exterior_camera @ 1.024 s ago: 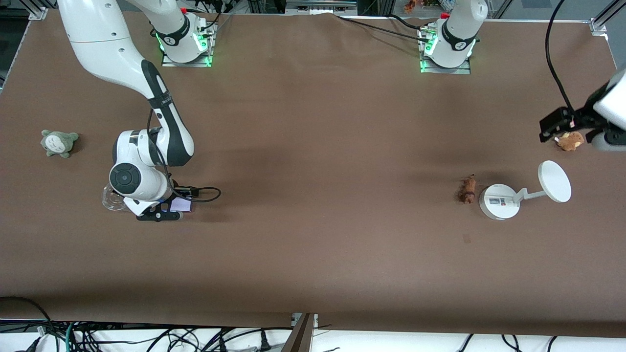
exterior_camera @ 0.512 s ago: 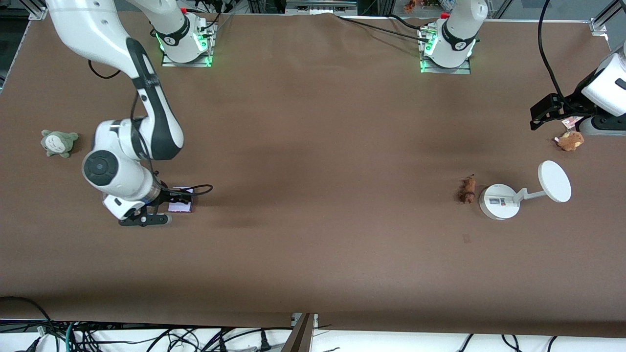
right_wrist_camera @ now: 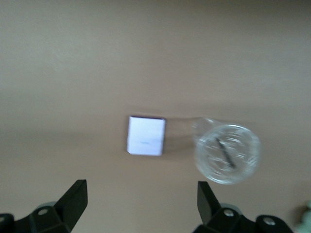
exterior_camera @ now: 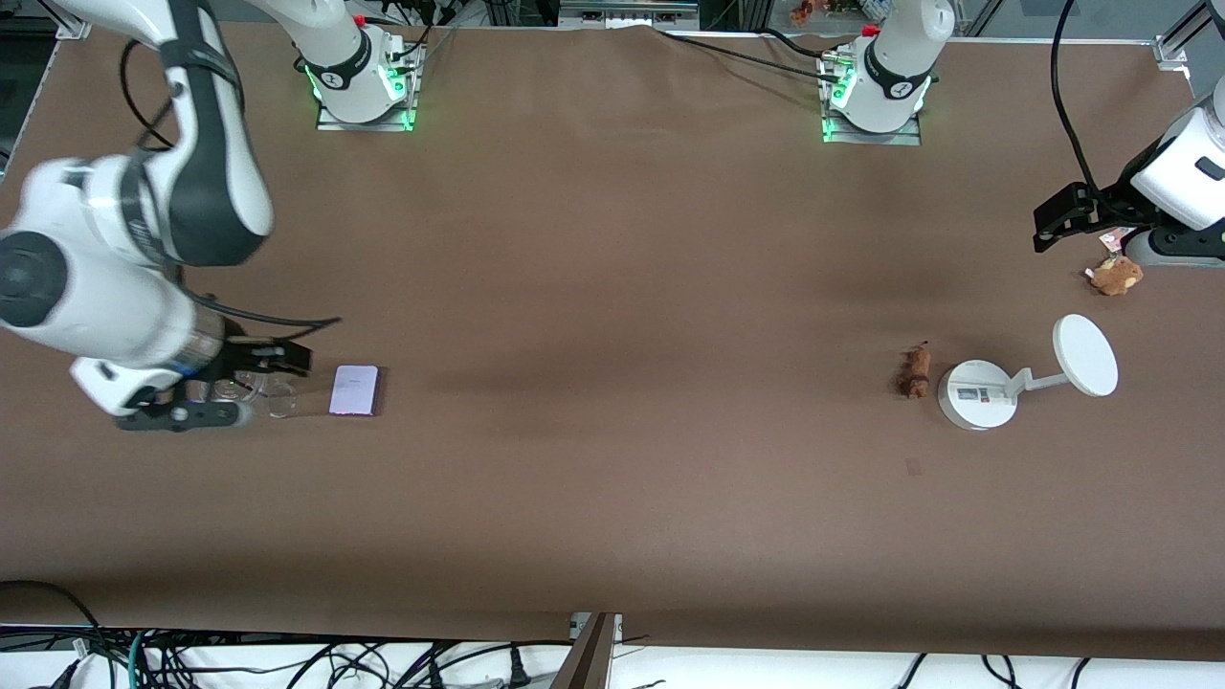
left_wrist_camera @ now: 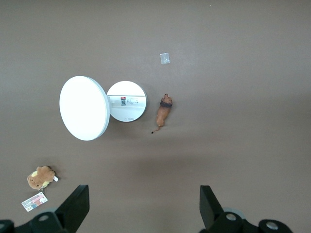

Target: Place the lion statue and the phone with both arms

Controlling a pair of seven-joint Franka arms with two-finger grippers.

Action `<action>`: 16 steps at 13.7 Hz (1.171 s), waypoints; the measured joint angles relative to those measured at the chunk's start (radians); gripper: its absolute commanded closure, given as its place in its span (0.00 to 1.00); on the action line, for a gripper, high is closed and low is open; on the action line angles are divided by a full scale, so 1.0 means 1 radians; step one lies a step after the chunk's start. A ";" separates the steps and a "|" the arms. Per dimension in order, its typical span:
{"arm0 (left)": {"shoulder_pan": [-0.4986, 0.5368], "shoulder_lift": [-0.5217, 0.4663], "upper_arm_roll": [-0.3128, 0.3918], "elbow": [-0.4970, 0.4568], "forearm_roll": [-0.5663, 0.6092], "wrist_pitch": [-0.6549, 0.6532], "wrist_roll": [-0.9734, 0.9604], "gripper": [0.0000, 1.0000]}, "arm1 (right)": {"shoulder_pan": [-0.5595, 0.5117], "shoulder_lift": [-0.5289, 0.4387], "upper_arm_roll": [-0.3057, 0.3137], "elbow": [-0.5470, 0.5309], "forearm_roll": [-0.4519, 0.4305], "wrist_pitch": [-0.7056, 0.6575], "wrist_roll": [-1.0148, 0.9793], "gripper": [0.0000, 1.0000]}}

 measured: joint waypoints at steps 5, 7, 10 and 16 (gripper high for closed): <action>0.000 0.000 -0.002 0.000 0.000 0.000 0.001 0.00 | -0.008 -0.032 -0.079 0.082 0.001 -0.090 -0.084 0.00; 0.000 0.000 -0.002 0.000 0.000 -0.002 0.001 0.00 | -0.011 -0.081 -0.072 0.070 0.001 -0.108 -0.069 0.00; -0.001 0.000 -0.004 -0.001 0.000 -0.006 0.002 0.00 | -0.089 -0.204 0.029 -0.046 0.001 -0.114 -0.062 0.00; -0.001 0.000 -0.006 -0.001 0.000 -0.008 0.002 0.00 | -0.198 -0.393 0.104 -0.206 0.000 -0.137 -0.063 0.00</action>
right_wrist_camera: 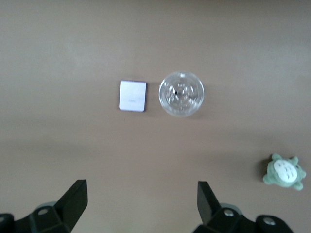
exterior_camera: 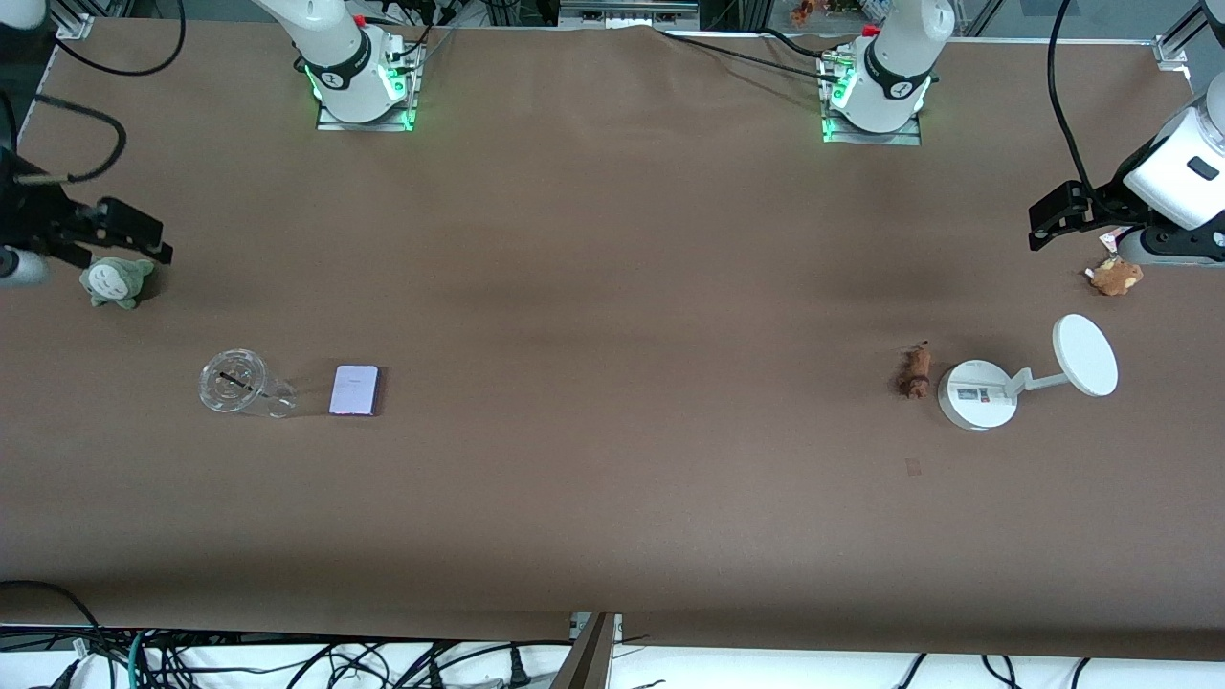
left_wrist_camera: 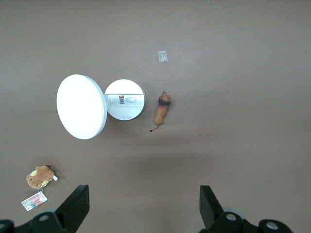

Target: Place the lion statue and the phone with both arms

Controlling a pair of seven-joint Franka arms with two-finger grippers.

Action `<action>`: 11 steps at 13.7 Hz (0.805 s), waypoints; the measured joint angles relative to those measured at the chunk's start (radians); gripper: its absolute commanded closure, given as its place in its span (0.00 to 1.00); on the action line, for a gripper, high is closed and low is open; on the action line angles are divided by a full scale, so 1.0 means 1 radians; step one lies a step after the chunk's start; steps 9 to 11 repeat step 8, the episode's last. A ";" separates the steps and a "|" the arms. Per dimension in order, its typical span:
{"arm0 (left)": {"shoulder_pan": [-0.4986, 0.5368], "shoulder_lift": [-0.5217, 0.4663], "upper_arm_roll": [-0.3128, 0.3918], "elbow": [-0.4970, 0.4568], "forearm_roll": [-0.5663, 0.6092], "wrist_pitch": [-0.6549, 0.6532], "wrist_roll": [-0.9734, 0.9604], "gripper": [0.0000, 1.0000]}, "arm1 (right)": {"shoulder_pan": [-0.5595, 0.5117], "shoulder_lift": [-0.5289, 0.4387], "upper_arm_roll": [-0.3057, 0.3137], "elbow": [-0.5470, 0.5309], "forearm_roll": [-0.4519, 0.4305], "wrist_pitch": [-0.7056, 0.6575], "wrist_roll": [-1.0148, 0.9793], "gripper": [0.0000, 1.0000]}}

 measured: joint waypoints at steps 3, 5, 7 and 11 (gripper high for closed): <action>0.000 0.000 0.000 0.000 0.000 0.000 0.000 0.00 | -0.006 -0.032 0.006 -0.041 -0.032 -0.005 0.000 0.00; 0.000 0.000 -0.001 0.000 0.000 -0.002 0.000 0.00 | -0.006 -0.028 0.010 -0.045 -0.039 -0.005 0.000 0.00; 0.000 0.000 -0.001 0.000 0.000 -0.005 0.000 0.00 | -0.006 -0.022 0.011 -0.045 -0.041 -0.006 0.000 0.00; 0.000 0.000 -0.001 0.000 0.000 -0.006 0.000 0.00 | -0.007 -0.021 0.011 -0.045 -0.042 -0.007 0.000 0.00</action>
